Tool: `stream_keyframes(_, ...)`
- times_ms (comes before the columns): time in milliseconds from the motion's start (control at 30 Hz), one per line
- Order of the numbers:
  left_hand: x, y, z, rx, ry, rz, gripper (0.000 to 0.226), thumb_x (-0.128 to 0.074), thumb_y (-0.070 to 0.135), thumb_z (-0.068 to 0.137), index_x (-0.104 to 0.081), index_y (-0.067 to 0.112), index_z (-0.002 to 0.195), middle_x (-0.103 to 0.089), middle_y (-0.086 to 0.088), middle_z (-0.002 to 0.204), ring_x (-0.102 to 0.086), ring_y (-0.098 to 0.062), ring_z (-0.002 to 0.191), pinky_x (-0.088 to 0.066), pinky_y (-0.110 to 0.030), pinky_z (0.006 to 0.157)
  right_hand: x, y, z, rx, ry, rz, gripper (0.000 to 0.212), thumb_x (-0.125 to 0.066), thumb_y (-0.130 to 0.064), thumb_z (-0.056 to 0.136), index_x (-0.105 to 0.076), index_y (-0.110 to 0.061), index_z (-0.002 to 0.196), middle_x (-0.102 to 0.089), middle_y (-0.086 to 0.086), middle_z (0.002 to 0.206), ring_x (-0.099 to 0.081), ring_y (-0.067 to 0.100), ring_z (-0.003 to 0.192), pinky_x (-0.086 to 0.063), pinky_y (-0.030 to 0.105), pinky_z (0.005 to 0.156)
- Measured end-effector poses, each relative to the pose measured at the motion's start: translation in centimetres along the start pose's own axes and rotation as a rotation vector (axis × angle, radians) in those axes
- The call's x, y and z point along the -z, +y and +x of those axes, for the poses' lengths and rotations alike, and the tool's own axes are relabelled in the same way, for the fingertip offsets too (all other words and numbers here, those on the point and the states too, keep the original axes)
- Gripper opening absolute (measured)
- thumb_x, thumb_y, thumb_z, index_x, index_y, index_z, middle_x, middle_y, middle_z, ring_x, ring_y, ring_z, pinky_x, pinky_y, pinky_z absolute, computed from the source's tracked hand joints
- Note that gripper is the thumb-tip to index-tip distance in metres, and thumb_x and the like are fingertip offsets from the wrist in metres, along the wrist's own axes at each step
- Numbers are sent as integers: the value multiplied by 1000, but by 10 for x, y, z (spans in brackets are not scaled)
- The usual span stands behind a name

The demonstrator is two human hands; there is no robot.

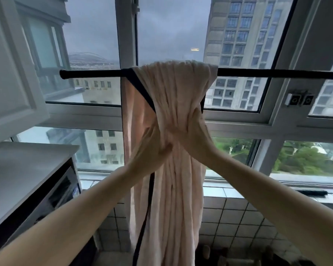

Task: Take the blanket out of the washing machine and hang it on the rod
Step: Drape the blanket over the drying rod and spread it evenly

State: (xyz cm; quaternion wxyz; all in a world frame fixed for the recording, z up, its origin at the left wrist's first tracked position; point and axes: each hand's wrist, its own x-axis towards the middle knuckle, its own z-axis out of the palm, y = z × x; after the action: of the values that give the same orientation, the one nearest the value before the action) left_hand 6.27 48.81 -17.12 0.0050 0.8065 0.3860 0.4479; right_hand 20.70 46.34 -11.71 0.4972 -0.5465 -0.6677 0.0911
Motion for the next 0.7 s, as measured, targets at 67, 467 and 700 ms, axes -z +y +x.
stream_keyframes(67, -2, -9, -4, -83, -89, 140, 61, -50, 42, 91, -38, 7, 140, -41, -9, 146, -35, -23, 137, -37, -43, 110, -13, -6, 5, -44, 12, -12, 112, -66, -69, 57, -15, -20, 143, -46, 7, 129, -51, 28, 113, -49, 48, 89)
stream_keyframes(467, 62, -118, 32, -248, 295, 69, 30, -63, 27, 87, -68, 2, 103, -62, -14, 117, -53, -27, 112, -41, -22, 98, -54, 12, 28, -43, 260, -193, 69, -62, -25, 79, -22, -17, 134, -52, 5, 123, -57, 35, 97, -50, 44, 71)
stream_keyframes(700, 44, -145, 87, 229, -93, -561, 111, -86, 50, 58, -20, 16, 140, -46, -6, 136, -51, -17, 120, -43, -37, 100, -60, 17, 28, -49, 319, -231, 76, -67, -27, 79, -22, -12, 139, -51, 6, 127, -57, 25, 101, -51, 39, 73)
